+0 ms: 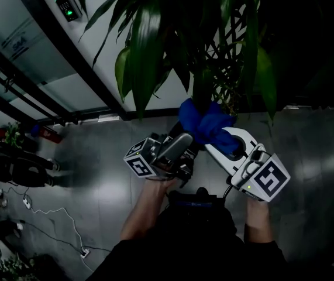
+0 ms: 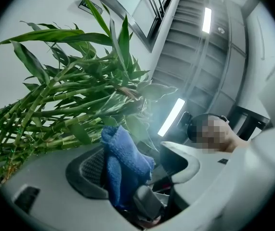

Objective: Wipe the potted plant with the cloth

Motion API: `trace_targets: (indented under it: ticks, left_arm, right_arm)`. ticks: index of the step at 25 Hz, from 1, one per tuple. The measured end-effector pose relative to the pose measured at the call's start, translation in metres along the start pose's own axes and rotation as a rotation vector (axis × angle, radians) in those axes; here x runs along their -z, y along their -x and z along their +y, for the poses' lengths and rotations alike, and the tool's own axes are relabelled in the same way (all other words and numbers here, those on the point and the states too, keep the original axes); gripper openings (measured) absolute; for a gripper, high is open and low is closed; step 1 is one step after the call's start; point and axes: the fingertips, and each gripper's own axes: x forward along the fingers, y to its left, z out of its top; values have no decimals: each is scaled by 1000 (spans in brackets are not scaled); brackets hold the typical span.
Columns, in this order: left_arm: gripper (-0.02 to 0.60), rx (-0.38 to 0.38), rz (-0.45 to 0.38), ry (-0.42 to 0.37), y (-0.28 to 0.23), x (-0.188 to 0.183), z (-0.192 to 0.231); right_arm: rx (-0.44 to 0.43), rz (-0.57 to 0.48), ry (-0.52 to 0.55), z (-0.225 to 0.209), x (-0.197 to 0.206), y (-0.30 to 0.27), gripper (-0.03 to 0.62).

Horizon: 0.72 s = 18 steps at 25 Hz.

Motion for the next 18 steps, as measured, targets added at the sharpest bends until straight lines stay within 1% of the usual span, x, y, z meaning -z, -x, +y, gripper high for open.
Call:
trace_targets:
  ticks: [2, 3, 5, 8, 11, 15, 17, 18]
  left_arm:
    - [319, -8, 0, 3, 2, 1, 2]
    - [319, -11, -3, 4, 2, 1, 2]
    - [319, -17, -9, 3, 3, 1, 2]
    - [319, -18, -11, -2, 0, -2, 1]
    - [319, -14, -9, -12, -4, -3, 0]
    - [319, -22, -6, -10, -4, 3, 2]
    - [319, -19, -4, -10, -6, 2, 3]
    - [319, -17, -5, -11, -6, 2, 3]
  right_arm:
    - [-5, 21, -15, 2, 4, 5, 87]
    - [-8, 10, -16, 2, 1, 8, 87]
    - [-9, -40, -8, 0, -13, 15, 87]
    - [8, -143, 26, -8, -45, 24, 87]
    - [62, -226, 55, -23, -66, 32, 89]
    - [143, -322, 61, -41, -83, 37, 89]
    - [162, -325, 68, -50, -83, 28, 89]
    - [164, -306, 65, -54, -77, 21, 89]
